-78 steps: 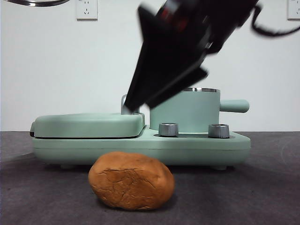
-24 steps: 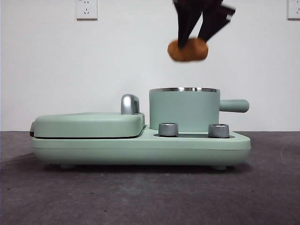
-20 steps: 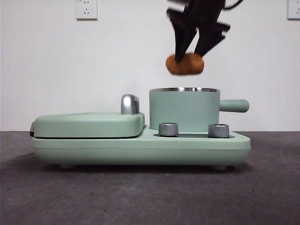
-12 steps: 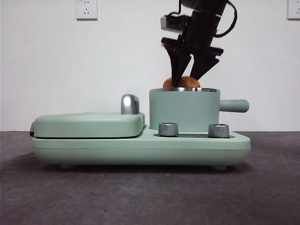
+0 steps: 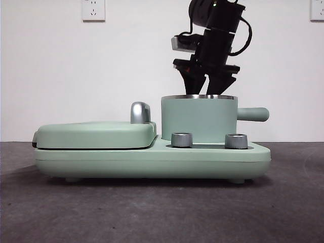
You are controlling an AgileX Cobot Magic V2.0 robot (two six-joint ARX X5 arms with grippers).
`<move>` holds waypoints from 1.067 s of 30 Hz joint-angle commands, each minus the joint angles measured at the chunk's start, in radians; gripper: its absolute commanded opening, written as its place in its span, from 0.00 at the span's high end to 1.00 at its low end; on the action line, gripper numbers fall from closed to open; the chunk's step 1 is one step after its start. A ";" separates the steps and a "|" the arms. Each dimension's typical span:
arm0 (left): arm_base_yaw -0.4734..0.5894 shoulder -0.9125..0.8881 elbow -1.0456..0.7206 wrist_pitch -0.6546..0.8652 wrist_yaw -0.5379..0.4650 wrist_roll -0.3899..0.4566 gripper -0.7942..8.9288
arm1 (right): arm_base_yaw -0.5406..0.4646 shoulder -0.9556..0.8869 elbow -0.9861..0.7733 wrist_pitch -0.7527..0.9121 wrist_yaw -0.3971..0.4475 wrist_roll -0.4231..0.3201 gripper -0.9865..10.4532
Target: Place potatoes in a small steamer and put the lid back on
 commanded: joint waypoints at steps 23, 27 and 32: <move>-0.003 0.122 0.018 0.194 0.055 -0.054 0.90 | 0.007 -0.864 -0.377 0.007 -0.002 -0.032 0.59; -0.016 0.176 0.018 0.233 0.072 -0.056 0.90 | 0.007 -1.044 -0.554 0.023 -0.002 0.000 0.59; -0.053 0.257 0.018 0.302 0.075 -0.056 0.90 | 0.007 -1.217 -0.697 0.023 -0.002 0.053 0.59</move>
